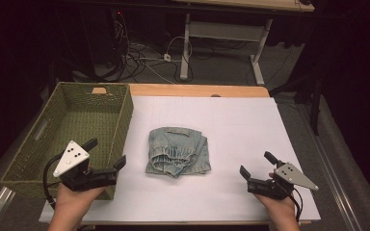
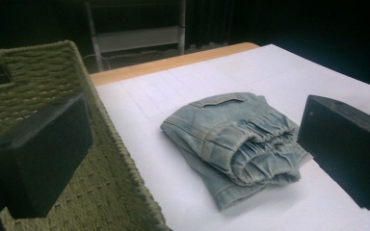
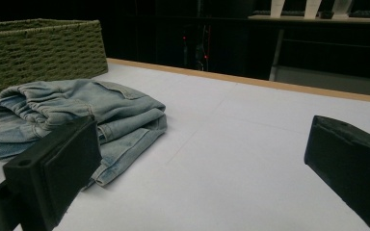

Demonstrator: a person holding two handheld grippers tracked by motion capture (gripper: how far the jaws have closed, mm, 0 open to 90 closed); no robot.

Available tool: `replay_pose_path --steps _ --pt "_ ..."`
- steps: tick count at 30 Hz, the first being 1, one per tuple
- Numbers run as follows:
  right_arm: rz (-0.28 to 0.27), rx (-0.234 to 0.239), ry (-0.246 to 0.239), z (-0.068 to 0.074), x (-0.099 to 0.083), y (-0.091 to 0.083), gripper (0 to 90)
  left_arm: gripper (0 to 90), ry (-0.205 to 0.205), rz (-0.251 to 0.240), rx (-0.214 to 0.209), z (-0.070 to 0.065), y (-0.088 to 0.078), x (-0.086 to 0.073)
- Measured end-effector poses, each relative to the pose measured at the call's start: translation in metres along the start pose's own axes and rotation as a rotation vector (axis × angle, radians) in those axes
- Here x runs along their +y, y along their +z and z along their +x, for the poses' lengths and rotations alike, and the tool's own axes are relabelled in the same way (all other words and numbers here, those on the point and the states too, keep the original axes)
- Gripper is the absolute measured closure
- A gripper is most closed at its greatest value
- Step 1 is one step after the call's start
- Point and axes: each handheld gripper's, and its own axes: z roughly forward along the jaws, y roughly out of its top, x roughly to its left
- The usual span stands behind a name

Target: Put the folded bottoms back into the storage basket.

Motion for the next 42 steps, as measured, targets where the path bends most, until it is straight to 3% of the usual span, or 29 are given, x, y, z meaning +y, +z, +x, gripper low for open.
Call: replay_pose_path --steps 3,6,8,10,12,13,15,16,18,24,26,31,34,38,39,40,42 --pt "-0.004 0.003 -0.006 0.000 0.000 0.000 0.0 0.0 -0.007 0.026 -0.036 -0.006 0.000 0.003" --pt "0.000 0.015 -0.008 0.002 0.001 0.001 0.0 0.0 0.007 0.029 -0.046 -0.013 0.001 0.004" --pt "0.004 0.020 -0.013 0.004 0.001 0.002 0.1 0.0 0.022 0.030 -0.077 -0.024 0.003 0.006" --pt "0.011 0.026 -0.018 0.006 0.001 0.004 0.3 0.0 0.030 0.034 -0.080 -0.029 0.003 0.006" --pt "0.016 0.031 -0.020 0.007 0.001 0.005 0.6 0.0 0.052 0.034 -0.128 -0.044 0.009 0.005" --pt "0.016 0.031 -0.020 0.007 0.001 0.005 0.6 0.0 0.052 0.034 -0.128 -0.044 0.009 0.005" --pt "0.030 0.042 -0.026 0.010 0.001 0.007 1.7 0.0 0.073 0.032 -0.180 -0.061 0.019 0.000" --pt "0.030 0.042 -0.026 0.010 0.001 0.007 1.7 0.0 0.073 0.032 -0.180 -0.061 0.019 0.000" --pt "0.047 0.057 -0.032 0.014 0.001 0.010 3.7 0.0 0.081 0.040 -0.206 -0.075 0.033 -0.008" --pt "0.098 0.096 -0.049 0.025 0.001 0.018 8.3 0.0 0.097 0.111 -0.215 -0.085 0.059 -0.023" --pt "0.120 0.106 -0.050 0.029 0.000 0.022 10.5 0.0 0.082 0.140 -0.224 -0.085 0.069 -0.029" --pt "0.171 0.140 -0.051 0.039 0.000 0.033 16.8 0.0 0.051 0.218 -0.167 -0.076 0.091 -0.047" --pt "0.276 0.165 -0.102 0.050 -0.002 0.053 26.3 0.0 0.029 0.320 -0.104 -0.067 0.107 -0.062" --pt "0.350 0.203 -0.079 0.055 -0.006 0.070 35.1 2.5 0.008 0.385 -0.061 -0.062 0.114 -0.070" --pt "0.381 0.220 -0.072 0.058 -0.006 0.080 40.4 7.4 -0.009 0.424 -0.031 -0.059 0.117 -0.073" --pt "0.381 0.220 -0.072 0.058 -0.006 0.080 40.4 13.5 -0.009 0.424 -0.031 -0.059 0.117 -0.073" --pt "0.411 0.224 -0.054 0.062 -0.007 0.091 42.8 16.6 -0.028 0.446 0.024 -0.054 0.119 -0.076"
